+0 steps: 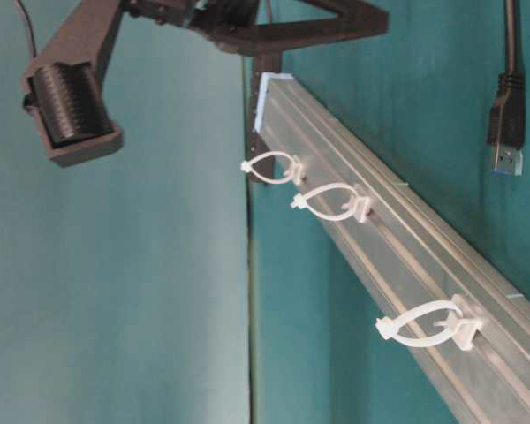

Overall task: Pass the USB cable through three rings with both arms.
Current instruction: 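Move the right gripper down to the black USB cable near its plug and grasp it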

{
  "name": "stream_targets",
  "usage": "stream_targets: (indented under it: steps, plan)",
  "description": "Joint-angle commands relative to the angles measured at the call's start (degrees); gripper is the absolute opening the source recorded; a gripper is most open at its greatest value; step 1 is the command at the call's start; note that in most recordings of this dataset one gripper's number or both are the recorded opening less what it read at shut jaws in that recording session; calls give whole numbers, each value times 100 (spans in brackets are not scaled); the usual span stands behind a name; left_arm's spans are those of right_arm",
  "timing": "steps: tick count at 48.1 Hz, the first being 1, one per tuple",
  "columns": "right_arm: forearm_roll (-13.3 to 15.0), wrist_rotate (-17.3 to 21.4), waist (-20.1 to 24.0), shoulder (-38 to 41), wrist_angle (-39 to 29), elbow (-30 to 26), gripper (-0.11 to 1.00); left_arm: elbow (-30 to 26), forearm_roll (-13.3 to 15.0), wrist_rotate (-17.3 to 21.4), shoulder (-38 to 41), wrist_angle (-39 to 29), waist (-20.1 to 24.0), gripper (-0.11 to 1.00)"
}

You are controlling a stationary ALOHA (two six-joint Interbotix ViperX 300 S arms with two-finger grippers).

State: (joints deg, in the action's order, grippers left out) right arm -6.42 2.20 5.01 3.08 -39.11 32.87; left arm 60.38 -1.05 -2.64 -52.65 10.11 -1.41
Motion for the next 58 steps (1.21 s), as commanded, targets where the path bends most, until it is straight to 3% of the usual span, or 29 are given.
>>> stream_targets:
  steps: [1, 48, 53, 58]
  plan:
    - [-44, 44, 79, 123, 35, 0, 90, -149, -18, -18, 9, 18, -9, -1]
    - [-123, 70, 141, 800, 422, 0, 89, -141, -18, -9, 26, 18, -9, -1]
    - [-132, 70, 158, 826, 422, 0, 87, -123, -18, -9, 26, 18, -9, -1]
    - [-185, 53, 202, 861, 413, 0, 77, -123, -18, -9, 26, 18, -9, -1]
